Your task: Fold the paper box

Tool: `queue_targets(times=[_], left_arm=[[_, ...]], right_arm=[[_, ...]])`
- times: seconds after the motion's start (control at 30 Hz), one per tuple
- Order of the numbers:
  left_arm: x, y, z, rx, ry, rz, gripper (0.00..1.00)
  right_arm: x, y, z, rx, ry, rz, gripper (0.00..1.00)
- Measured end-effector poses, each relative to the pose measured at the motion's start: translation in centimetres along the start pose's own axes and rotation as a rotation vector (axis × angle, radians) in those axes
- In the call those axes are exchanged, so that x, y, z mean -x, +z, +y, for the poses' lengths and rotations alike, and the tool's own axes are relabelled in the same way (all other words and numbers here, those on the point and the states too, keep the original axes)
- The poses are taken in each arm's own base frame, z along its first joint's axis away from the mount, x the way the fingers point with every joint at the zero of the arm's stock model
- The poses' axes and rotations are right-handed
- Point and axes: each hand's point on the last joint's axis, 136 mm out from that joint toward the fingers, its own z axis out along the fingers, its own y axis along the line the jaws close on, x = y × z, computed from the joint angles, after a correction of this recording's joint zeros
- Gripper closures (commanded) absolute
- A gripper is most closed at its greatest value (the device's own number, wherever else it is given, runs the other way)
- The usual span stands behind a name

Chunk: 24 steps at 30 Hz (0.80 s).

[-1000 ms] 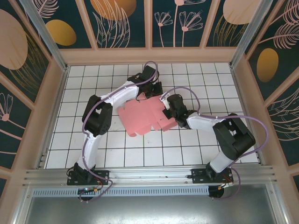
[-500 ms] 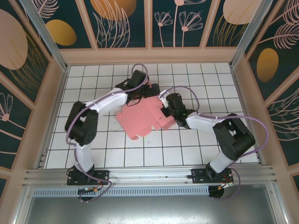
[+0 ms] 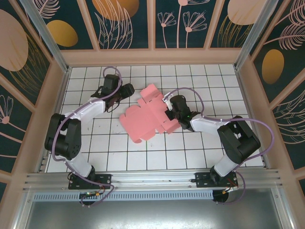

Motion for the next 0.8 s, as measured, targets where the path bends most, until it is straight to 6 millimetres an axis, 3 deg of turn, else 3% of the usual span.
queue_targets(times=[0.17,0.3,0.47,0.8], left_arm=[[-3.3,3.6,1.8,0.037,0.021,0.142,0.53],[-5.7,5.4,3.1,0.062,0.026,0.247,0.53],[-7.2,5.5,3.2,0.052,0.024,0.315,0.53],[-7.8,4.8,0.9,-0.08,0.022,0.367,0.52]], right_arm=[[-0.2,0.0,0.0,0.001,-0.001,0.006,1.0],[-0.2,0.0,0.0,0.001,0.003,0.007,1.0],[-0.2,0.0,0.1,0.008,0.007,0.006,1.0],[-0.4,0.0,0.2,0.009,0.019,0.016,1.0]])
